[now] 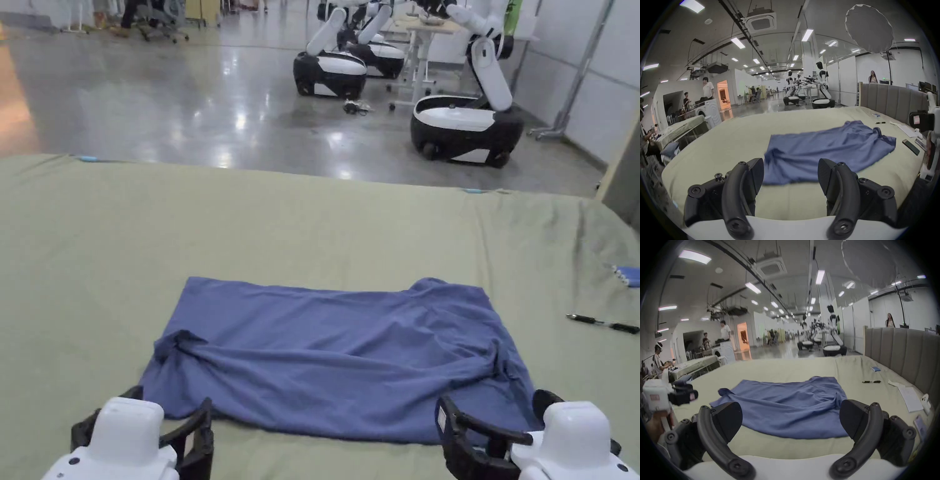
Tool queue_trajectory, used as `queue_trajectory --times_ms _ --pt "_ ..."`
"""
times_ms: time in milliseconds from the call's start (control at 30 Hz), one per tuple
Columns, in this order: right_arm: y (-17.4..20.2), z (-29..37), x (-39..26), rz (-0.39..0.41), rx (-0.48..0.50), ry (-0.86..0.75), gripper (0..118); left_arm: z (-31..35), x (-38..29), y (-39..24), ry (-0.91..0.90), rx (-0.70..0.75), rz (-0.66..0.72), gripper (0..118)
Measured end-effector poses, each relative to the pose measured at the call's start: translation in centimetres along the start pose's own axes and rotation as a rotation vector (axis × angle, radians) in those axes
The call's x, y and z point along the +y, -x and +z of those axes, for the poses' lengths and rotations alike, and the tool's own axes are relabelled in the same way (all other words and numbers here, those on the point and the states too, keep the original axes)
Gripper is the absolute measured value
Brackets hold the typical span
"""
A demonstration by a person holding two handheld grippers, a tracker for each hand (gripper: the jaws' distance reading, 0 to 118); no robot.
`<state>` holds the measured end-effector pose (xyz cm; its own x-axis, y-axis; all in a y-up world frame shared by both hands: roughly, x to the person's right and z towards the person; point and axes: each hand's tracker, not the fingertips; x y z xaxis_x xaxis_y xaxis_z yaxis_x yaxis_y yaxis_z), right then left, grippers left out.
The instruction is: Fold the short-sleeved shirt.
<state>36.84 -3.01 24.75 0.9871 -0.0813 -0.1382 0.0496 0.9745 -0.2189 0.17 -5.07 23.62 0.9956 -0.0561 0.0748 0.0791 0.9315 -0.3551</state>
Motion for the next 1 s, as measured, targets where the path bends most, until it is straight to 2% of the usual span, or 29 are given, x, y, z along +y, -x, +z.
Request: queue_trajectory --times_ms 33,67,100,133,167,200,233,333,400,467,500,567,633,767,867,900,933,967,1000 --pt "0.7 0.5 -0.7 0.003 -0.01 0.011 112 0.8 -1.3 0.1 -0.01 -0.008 0.016 66" --pt "1.1 0.8 -1.3 0.013 -0.013 0.019 95 1.3 -2.1 0.4 -0.008 -0.037 0.037 55" --pt "1.7 1.1 -2.1 0.065 -0.06 0.035 51 1.3 -2.5 0.6 0.03 -0.058 0.009 25" --pt "2.2 1.2 -2.8 0.109 -0.074 0.048 1 1.5 -3.0 0.3 0.077 0.006 -0.049 5" --pt "1.9 1.2 -2.8 0.088 -0.057 0.04 0 1.4 -3.2 0.8 0.089 -0.014 -0.069 5" --pt "1.6 0.9 -2.8 0.064 0.017 0.106 0 1.2 -3.2 1.7 0.087 -0.04 -0.045 5" --pt "1.4 0.8 -3.0 0.035 0.02 0.134 0 1.2 -2.7 2.0 0.097 -0.023 -0.024 5" --pt "1.1 1.7 -2.9 0.055 -0.018 0.108 0 -1.2 -2.1 4.1 0.162 0.042 0.004 5" --pt "0.4 1.8 -2.7 0.027 -0.027 0.12 0 -3.8 -1.8 5.5 0.247 0.086 -0.009 8" --pt "0.0 2.0 -2.6 0.019 -0.039 0.127 0 -7.6 -1.5 7.3 0.389 0.132 -0.017 57" --pt "-0.3 2.0 -2.6 0.026 -0.058 0.136 0 -9.3 -1.5 8.1 0.421 0.109 0.0 72" --pt "-1.0 2.0 -2.5 0.025 -0.079 0.147 0 -11.5 -0.7 8.7 0.457 0.113 0.034 72" --pt "-2.2 1.8 -2.6 0.006 -0.099 0.191 0 -14.2 0.2 9.1 0.531 0.132 0.031 72" --pt "-4.6 1.4 -3.0 -0.015 -0.173 0.255 0 -18.3 0.5 9.5 0.555 0.08 0.115 71" --pt "-6.7 0.7 -3.2 -0.018 -0.237 0.284 1 -19.5 0.3 9.3 0.571 0.04 0.133 61" --pt "-7.5 0.1 -3.2 -0.009 -0.253 0.311 1 -18.4 1.0 8.5 0.538 0.04 0.13 61" --pt "-8.4 -0.8 -3.2 0.002 -0.259 0.357 12 -17.4 1.7 7.7 0.497 0.036 0.127 37" --pt "-9.1 -1.7 -3.3 0.006 -0.264 0.404 34 -16.7 2.0 7.0 0.469 0.106 0.093 8" --pt "-10.2 -3.3 -3.7 0.004 -0.272 0.502 68 -16.3 2.3 6.4 0.466 0.065 0.084 7"
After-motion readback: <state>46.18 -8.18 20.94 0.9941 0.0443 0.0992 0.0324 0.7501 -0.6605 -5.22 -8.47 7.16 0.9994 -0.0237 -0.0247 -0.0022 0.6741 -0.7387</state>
